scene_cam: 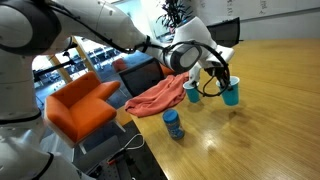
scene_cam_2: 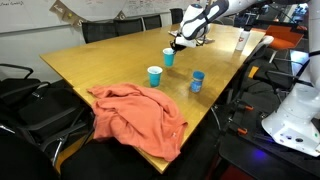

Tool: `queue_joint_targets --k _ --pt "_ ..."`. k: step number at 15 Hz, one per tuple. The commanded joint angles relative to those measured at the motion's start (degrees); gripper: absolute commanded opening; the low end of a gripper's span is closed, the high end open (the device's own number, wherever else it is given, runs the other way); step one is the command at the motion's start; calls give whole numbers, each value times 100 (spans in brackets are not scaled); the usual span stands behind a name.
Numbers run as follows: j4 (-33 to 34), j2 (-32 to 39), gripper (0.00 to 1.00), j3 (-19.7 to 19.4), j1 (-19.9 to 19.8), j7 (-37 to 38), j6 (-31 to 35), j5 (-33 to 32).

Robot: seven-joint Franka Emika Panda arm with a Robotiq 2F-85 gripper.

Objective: Pour the things in the blue cup into the other cup

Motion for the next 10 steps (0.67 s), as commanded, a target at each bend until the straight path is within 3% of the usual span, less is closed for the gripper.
queue_joint_targets --k 1,9,10 --pt "-95 64 1 -74 26 -130 127 204" --pt "-52 370 1 -212 69 -114 46 177" --pt "-43 387 29 -215 73 -114 25 179"
